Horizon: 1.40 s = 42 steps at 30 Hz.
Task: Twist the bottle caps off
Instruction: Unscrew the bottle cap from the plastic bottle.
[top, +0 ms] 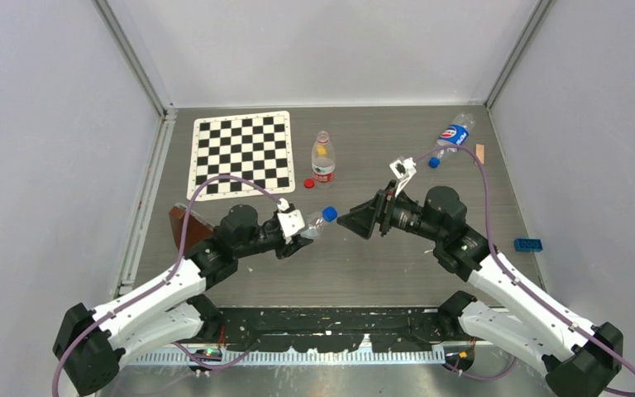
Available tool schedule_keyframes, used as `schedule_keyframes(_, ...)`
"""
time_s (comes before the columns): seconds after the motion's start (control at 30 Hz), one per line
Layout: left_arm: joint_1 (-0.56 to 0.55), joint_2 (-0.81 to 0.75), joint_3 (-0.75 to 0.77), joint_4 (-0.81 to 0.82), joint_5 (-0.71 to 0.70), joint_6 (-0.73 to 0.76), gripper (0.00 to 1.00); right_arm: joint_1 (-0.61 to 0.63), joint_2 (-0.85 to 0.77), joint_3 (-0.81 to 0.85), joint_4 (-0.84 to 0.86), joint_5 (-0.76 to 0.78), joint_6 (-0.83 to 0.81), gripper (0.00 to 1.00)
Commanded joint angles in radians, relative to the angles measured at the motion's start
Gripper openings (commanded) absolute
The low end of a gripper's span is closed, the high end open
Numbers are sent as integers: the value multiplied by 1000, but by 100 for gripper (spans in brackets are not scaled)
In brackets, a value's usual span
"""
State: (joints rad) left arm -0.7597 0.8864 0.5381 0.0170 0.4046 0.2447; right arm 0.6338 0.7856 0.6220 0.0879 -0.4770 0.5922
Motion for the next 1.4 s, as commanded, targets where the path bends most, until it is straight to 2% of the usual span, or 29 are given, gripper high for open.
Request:
schedule_keyframes(0.0, -26, -40, -24, 117, -109, 31, 1, 3, 84, 130, -125, 101, 119, 78)
schedule_keyframes(0.23, -41, -19, -16, 91, -154, 64, 1, 3, 174, 138, -25, 72, 185, 69)
schedule_keyframes(0.57, -61, 8, 12, 78, -145, 67, 1, 3, 231, 131, 47, 29, 193, 65)
schedule_keyframes(0.93, -64, -3, 3, 82, -131, 62, 1, 3, 275, 135, 50, -37, 159, 39)
schedule_keyframes(1.37, -61, 94, 92, -14, -72, -15, 1, 3, 247, 62, 137, -215, 59, 26)
